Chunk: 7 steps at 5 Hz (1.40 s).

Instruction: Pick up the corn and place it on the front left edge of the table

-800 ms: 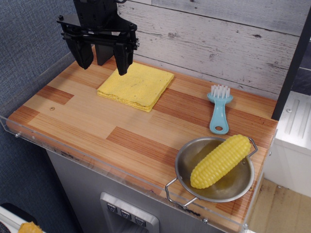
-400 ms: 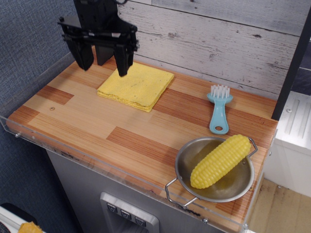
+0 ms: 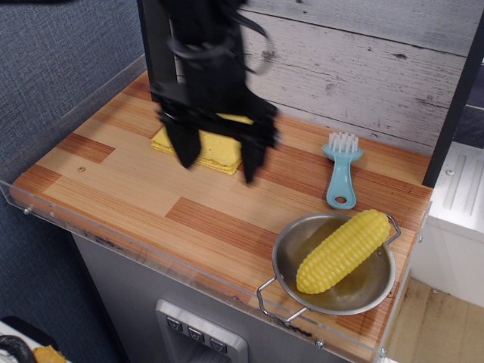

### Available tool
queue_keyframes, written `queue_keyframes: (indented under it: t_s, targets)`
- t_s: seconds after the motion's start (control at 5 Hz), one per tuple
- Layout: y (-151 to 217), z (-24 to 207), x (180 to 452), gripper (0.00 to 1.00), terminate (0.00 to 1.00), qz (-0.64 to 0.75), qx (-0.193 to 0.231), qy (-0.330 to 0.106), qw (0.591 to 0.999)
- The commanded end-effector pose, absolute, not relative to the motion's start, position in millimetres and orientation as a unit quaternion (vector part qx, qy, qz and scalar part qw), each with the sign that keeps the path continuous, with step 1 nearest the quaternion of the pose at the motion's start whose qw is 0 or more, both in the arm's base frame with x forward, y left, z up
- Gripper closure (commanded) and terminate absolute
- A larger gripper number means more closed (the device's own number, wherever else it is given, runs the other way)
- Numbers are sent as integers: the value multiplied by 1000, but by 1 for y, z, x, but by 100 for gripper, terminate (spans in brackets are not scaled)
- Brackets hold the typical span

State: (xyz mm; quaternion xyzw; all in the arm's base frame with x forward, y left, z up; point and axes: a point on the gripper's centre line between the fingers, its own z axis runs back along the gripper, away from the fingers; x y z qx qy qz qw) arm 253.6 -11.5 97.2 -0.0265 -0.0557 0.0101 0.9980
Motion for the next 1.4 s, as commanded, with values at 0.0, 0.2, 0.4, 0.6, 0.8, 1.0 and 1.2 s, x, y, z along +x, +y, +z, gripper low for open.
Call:
queue_keyframes:
  t_s: [0.0, 0.2, 0.4, 0.6, 0.8, 1.0, 1.2]
  targets:
    - [-62, 97, 246, 0, 0, -37, -17, -86, 995]
    - [-82, 85, 240, 0, 0, -62, -26, -74, 995]
    - [-94, 71, 236, 0, 0, -88, -22, -59, 994]
    - [-95, 56, 238, 0, 0, -96, -10, -49, 994]
    - [-91, 41, 247, 0, 0, -101, 3, -48, 994]
    - [-88, 29, 253, 0, 0, -111, 10, -50, 993]
    - [-88, 25, 253, 0, 0, -117, 14, -59, 991]
